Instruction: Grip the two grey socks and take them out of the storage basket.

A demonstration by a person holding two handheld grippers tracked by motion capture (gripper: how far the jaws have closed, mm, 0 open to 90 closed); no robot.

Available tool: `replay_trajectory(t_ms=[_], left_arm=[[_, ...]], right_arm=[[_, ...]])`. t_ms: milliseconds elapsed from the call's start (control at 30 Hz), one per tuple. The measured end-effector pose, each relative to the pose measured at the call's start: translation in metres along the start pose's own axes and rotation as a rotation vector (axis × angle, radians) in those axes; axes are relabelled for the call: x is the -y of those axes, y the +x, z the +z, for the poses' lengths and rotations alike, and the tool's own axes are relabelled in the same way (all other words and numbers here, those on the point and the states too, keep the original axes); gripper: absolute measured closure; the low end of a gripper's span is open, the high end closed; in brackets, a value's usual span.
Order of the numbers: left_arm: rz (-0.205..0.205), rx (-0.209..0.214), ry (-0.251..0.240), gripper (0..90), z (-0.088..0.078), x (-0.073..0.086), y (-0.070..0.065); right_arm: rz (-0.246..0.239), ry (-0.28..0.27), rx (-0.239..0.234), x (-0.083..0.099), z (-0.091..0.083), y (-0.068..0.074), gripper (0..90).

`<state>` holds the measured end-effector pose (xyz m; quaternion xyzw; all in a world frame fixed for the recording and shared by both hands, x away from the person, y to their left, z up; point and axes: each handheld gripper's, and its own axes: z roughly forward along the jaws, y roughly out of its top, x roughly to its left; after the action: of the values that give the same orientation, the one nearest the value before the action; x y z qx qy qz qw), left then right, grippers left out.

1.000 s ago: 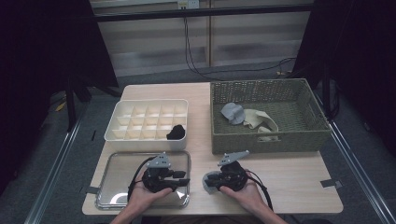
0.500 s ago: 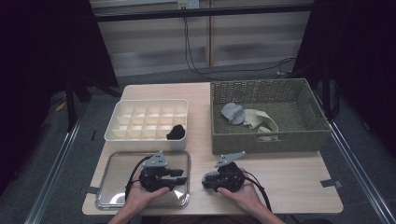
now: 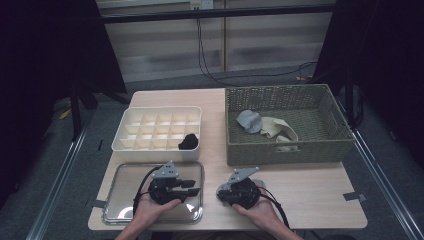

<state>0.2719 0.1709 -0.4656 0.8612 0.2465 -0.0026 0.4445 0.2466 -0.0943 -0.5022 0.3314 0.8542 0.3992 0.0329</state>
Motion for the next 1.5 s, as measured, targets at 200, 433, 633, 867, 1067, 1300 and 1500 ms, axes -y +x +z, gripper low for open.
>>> replay_trajectory(t_ms=[200, 433, 633, 867, 1067, 1300, 1500], left_arm=[[0.009, 0.017, 0.012, 63.1, 0.005, 0.001, -0.004], [-0.002, 0.017, 0.004, 63.3, 0.005, 0.001, -0.004], [0.014, 0.048, -0.006, 64.6, 0.011, 0.0, -0.004], [0.044, 0.071, 0.009, 64.7, 0.023, -0.007, -0.01], [0.041, 0.067, 0.001, 66.2, 0.022, -0.006, -0.01], [0.036, 0.061, -0.002, 67.4, 0.022, -0.006, -0.009], [0.034, 0.061, -0.011, 67.9, 0.02, -0.007, -0.008]], right_arm=[[0.033, 0.009, -0.026, 0.0, -0.001, -0.003, 87.1], [0.067, -0.025, -0.051, -0.003, -0.01, -0.007, 87.3], [0.119, -0.112, -0.077, -0.011, -0.027, -0.015, 87.4], [0.142, -0.191, -0.075, -0.017, -0.045, -0.02, 87.4], [0.161, -0.263, -0.074, -0.027, -0.059, -0.019, 87.4], [0.154, -0.327, -0.071, -0.042, -0.071, -0.016, 87.4], [0.13, -0.373, -0.078, -0.06, -0.076, -0.009, 87.5]])
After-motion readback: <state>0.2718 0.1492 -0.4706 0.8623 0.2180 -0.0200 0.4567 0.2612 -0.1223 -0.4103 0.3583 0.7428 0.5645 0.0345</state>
